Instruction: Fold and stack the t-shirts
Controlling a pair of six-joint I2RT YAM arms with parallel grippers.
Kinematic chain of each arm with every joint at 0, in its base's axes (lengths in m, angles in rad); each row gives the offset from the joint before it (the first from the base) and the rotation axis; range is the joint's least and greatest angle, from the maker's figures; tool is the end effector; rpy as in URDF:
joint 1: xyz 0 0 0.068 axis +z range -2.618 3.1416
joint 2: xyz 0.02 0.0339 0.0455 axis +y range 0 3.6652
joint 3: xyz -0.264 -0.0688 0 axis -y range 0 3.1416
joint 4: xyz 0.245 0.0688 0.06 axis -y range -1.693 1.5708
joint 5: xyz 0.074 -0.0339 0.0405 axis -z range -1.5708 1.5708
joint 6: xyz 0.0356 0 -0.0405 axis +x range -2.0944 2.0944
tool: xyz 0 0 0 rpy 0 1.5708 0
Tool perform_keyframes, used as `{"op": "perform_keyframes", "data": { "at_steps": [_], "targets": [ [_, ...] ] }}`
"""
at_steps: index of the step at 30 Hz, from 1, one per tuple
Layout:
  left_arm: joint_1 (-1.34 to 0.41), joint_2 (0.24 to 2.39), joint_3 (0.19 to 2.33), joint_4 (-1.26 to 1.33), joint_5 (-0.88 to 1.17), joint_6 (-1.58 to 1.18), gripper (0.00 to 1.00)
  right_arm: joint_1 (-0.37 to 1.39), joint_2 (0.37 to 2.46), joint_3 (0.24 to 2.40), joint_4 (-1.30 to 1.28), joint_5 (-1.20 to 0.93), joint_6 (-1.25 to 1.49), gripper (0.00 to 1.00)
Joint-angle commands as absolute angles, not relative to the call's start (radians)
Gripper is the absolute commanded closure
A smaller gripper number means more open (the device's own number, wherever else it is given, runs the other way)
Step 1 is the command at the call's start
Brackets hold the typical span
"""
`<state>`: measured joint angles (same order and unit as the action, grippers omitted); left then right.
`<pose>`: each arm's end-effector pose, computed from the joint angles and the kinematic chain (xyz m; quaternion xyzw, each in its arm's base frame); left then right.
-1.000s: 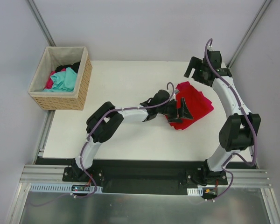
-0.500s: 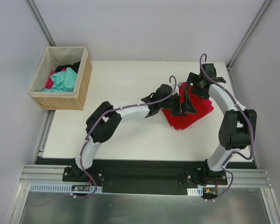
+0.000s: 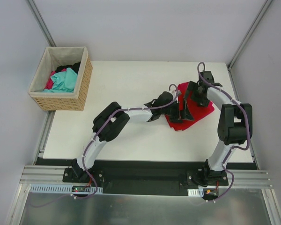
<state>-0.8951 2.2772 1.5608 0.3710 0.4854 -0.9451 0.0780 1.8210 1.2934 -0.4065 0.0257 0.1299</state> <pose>0.3090 -0.4121 0.1630 0.1183 0.7973 -0.5633 0.1817 0.3913 0.0297 0.2097 0.0287 0.9493 0.0203 0.3125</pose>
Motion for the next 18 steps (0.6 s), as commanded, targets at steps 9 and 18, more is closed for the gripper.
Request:
{"op": "perform_keyframes", "data": {
  "at_steps": [9,18],
  "targets": [
    [-0.874,2.079,1.2,0.327,0.362,-0.816,0.06,0.067,1.735,1.273,-0.383,0.009,0.161,0.03],
    [-0.822,1.936,1.037,0.327,0.307,-0.792,0.05,0.192,1.649,1.287,-0.414,-0.014,0.189,0.03]
  ]
}}
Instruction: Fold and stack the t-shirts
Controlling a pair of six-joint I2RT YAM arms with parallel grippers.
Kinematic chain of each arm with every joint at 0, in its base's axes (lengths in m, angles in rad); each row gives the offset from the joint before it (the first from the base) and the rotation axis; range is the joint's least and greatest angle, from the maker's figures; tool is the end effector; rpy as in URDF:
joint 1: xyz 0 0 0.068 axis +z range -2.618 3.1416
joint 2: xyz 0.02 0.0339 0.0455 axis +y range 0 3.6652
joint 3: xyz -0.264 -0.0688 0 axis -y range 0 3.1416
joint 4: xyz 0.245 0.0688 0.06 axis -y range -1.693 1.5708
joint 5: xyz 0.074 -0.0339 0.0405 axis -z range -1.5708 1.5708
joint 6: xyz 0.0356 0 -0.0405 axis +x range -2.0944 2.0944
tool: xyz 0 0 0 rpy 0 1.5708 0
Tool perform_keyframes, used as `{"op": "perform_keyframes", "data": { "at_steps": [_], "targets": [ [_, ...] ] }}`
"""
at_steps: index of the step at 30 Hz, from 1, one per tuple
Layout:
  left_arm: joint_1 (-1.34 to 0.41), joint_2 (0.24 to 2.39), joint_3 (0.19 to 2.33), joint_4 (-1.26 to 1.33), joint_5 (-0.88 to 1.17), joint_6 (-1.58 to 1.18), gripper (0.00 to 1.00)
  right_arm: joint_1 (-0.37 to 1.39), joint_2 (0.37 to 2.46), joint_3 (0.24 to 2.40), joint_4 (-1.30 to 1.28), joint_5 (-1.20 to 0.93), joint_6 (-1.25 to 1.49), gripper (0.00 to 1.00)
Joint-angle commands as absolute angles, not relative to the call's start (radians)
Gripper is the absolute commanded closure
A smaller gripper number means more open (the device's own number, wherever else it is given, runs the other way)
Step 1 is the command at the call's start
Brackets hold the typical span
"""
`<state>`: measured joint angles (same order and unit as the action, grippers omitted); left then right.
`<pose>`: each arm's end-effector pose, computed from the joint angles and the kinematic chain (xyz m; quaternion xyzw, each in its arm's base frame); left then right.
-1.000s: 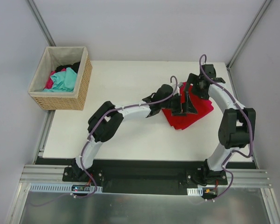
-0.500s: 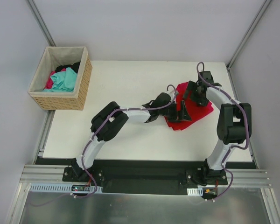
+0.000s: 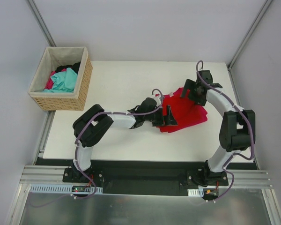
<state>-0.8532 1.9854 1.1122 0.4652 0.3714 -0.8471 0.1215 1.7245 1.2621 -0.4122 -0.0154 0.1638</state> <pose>0.2718 -0.3310 0.1634 0.1039 0.8210 -0.5074 0.2402 0.3739 0.0462 0.2347 0.0173 0.9398 0.0557 0.3366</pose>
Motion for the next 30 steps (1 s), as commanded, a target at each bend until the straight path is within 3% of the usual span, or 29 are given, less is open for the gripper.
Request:
{"op": "perform_keyframes", "data": {
  "at_steps": [1,8,24,30],
  "targets": [
    [-0.807,1.928,1.025,0.324,0.308,-0.788,0.05,0.21,1.638,1.289,-0.416,-0.02,0.195,0.03],
    [-0.773,1.859,0.997,0.302,0.292,-0.77,0.05,0.389,1.605,1.33,-0.425,-0.006,0.207,0.03],
    [-0.77,1.663,1.014,0.239,0.324,-0.753,0.04,0.436,1.494,1.313,-0.482,0.1,0.184,0.02],
    [-0.767,1.582,1.077,0.065,0.263,-0.739,0.04,0.443,1.473,1.23,-0.477,0.1,0.196,0.03]
  ]
}}
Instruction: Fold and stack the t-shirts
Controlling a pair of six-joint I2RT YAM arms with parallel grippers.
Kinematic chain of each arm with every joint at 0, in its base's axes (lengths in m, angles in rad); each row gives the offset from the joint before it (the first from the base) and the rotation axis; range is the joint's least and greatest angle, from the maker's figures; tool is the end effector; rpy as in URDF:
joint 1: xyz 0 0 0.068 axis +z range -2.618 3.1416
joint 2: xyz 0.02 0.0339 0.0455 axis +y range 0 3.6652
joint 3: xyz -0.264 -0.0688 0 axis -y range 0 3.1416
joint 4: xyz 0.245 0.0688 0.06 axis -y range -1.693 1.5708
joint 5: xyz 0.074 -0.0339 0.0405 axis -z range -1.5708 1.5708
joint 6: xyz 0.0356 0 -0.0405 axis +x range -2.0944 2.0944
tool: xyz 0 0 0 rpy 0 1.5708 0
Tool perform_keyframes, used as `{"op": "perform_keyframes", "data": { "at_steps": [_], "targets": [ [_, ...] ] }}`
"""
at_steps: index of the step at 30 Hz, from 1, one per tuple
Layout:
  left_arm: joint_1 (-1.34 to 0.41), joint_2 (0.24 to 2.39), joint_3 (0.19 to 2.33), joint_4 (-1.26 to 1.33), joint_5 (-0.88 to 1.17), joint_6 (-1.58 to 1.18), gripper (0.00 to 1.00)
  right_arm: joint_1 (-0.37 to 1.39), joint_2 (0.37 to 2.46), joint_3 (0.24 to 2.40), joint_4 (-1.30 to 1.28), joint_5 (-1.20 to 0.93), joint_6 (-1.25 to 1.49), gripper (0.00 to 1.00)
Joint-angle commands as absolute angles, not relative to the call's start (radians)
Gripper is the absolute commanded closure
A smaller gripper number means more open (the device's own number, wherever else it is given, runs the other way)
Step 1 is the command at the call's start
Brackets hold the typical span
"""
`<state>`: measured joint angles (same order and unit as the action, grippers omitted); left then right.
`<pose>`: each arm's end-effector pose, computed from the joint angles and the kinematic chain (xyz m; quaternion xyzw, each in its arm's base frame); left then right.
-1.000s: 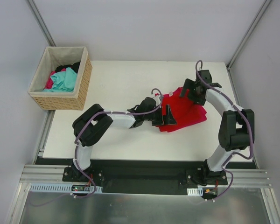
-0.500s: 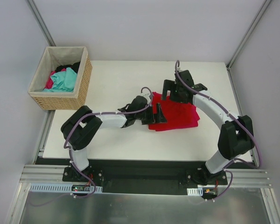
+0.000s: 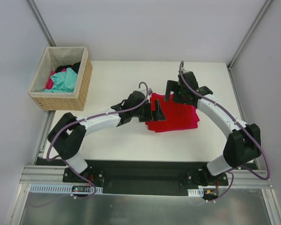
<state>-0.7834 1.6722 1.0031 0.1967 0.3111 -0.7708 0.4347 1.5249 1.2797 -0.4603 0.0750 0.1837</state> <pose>0.2560 -0.2704 0.2221 0.0862 0.8421 -0.4558 0.2750 0.3127 0.1422 0.3050 -0.0980 0.9021 0.0951 0.4095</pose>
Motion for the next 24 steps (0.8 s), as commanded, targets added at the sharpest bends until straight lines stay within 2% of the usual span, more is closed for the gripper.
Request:
{"op": "perform_keyframes", "data": {
  "at_steps": [1,9,13,24],
  "targets": [
    [-0.765,1.575,1.075,0.043,0.246,-0.732,0.04,0.442,1.47,1.218,-0.479,0.112,0.193,0.03],
    [-0.729,1.517,0.925,0.012,0.195,-0.755,0.04,0.419,1.419,1.056,-0.477,0.215,0.215,0.03],
    [-0.693,1.522,0.879,0.012,0.17,-0.75,0.04,0.402,1.405,1.049,-0.486,0.241,0.203,0.03],
    [-0.647,1.664,0.937,0.1,0.202,-0.721,0.03,0.305,1.451,1.069,-0.466,0.213,0.17,0.04]
  ]
}}
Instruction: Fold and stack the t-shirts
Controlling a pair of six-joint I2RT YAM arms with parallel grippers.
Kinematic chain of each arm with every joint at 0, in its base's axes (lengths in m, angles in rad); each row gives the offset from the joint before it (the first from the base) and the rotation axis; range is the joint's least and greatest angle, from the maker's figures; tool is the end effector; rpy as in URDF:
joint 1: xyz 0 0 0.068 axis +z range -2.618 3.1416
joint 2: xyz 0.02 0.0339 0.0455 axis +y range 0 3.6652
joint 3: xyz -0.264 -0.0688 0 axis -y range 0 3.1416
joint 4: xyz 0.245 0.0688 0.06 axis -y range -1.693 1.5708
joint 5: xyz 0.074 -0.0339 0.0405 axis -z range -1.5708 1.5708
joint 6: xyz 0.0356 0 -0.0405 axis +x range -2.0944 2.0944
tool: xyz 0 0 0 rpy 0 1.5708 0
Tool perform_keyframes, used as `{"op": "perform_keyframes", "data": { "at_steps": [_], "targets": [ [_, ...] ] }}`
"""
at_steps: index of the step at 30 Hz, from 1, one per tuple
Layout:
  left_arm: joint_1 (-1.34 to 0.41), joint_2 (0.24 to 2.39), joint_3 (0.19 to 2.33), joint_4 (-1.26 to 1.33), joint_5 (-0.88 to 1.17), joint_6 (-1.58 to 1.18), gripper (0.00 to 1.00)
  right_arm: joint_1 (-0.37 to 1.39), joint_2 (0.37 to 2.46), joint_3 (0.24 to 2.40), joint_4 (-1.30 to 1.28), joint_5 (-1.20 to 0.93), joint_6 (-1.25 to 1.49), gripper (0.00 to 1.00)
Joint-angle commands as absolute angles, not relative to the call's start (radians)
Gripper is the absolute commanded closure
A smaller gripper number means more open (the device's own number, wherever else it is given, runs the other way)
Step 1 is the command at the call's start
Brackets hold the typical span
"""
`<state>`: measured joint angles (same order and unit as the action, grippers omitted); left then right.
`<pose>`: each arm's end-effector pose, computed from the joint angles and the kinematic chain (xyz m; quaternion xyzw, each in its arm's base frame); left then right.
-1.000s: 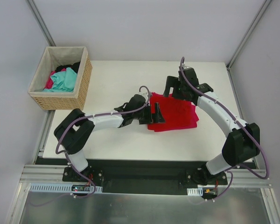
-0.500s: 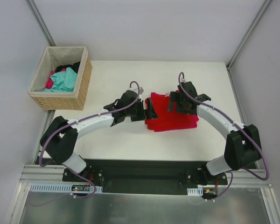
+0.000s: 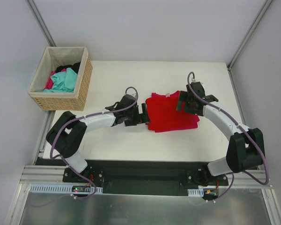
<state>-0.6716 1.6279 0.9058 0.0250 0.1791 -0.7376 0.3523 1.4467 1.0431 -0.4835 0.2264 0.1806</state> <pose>0.2639 -0.2179 0.1902 0.0080 0.9032 -0.3347 0.2686 0.2889 0.0977 0.2502 -0.0425 0.9359 -0.0150 0.3493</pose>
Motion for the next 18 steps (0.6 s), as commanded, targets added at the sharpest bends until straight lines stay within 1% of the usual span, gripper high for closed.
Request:
{"op": "perform_keyframes", "data": {
  "at_steps": [1,6,18],
  "targets": [
    [-0.64,1.68,0.934,0.112,0.204,-0.727,0.03,0.286,1.463,1.065,-0.46,0.206,0.17,0.04],
    [-0.624,1.727,0.945,0.166,0.224,-0.736,0.04,0.245,1.503,1.049,-0.42,0.157,0.178,0.04],
    [-0.615,1.781,0.966,0.201,0.25,-0.749,0.04,0.265,1.562,1.115,-0.394,0.08,0.204,0.06]
  ]
}}
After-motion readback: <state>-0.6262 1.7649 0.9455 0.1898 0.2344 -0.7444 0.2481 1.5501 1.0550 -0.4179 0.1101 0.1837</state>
